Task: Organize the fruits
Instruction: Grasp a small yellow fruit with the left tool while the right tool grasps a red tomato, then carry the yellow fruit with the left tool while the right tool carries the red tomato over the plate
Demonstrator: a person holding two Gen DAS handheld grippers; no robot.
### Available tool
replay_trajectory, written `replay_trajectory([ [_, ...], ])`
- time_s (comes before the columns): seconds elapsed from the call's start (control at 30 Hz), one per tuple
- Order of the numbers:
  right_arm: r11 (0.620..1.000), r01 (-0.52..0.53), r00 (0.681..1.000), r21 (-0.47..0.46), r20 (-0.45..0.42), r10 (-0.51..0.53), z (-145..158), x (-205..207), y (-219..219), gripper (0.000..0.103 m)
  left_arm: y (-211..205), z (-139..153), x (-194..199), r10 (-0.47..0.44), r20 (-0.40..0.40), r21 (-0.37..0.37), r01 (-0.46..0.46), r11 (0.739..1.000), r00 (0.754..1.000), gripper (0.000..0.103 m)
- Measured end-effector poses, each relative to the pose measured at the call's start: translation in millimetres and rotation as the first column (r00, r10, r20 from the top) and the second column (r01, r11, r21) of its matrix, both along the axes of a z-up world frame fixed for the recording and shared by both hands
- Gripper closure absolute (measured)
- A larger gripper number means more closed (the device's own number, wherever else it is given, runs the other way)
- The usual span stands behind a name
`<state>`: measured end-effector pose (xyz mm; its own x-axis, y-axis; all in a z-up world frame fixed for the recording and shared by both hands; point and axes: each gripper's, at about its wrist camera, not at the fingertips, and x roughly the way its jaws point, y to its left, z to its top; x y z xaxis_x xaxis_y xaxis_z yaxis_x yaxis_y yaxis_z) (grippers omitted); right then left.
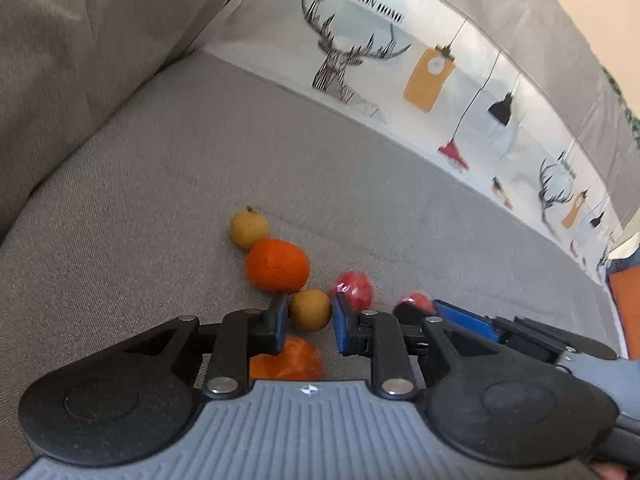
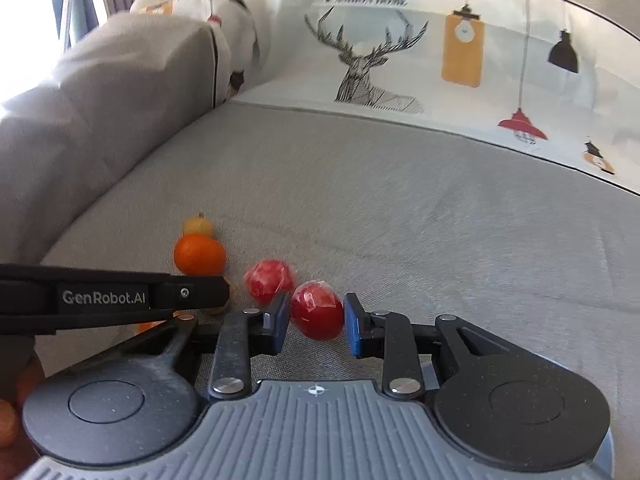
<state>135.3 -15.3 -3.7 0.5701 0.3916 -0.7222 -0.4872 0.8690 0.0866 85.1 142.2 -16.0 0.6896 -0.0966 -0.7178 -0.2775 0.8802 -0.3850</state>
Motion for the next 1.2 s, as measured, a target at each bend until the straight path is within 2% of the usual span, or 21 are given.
replay_trajectory([
  [0.17,0.998,0.049,0.997,0.042,0.050,-0.051,21,-17,-24,0.073,-2,19,-18,-0.003,0.095,-0.019,0.005,1.000,0.995,0.077],
  [0.37,0.979,0.111,0.982,0.168,0.131,-0.134,59,-53,-73,0.073,-11,47,-47,-0.024,0.208,-0.036,0.032,0.999,0.978,0.077],
  [0.6,0.941,0.222,0.959,0.257,0.115,-0.258,74,-106,-135,0.073,-36,70,-80,-0.079,0.272,-0.036,0.092,0.995,0.959,0.077],
  [0.8,0.910,0.290,0.941,0.295,0.083,-0.327,62,-135,-167,0.073,-55,77,-101,-0.143,0.296,-0.010,0.152,0.988,0.945,0.077],
  [0.9,0.920,0.290,0.940,0.263,0.104,-0.326,57,-141,-171,0.073,-70,77,-102,-0.189,0.283,0.029,0.188,0.982,0.940,0.077],
  [1.2,0.915,0.317,0.937,0.249,0.066,-0.342,43,-134,-176,0.073,-114,62,-98,-0.349,0.228,0.171,0.315,0.933,0.909,0.077],
])
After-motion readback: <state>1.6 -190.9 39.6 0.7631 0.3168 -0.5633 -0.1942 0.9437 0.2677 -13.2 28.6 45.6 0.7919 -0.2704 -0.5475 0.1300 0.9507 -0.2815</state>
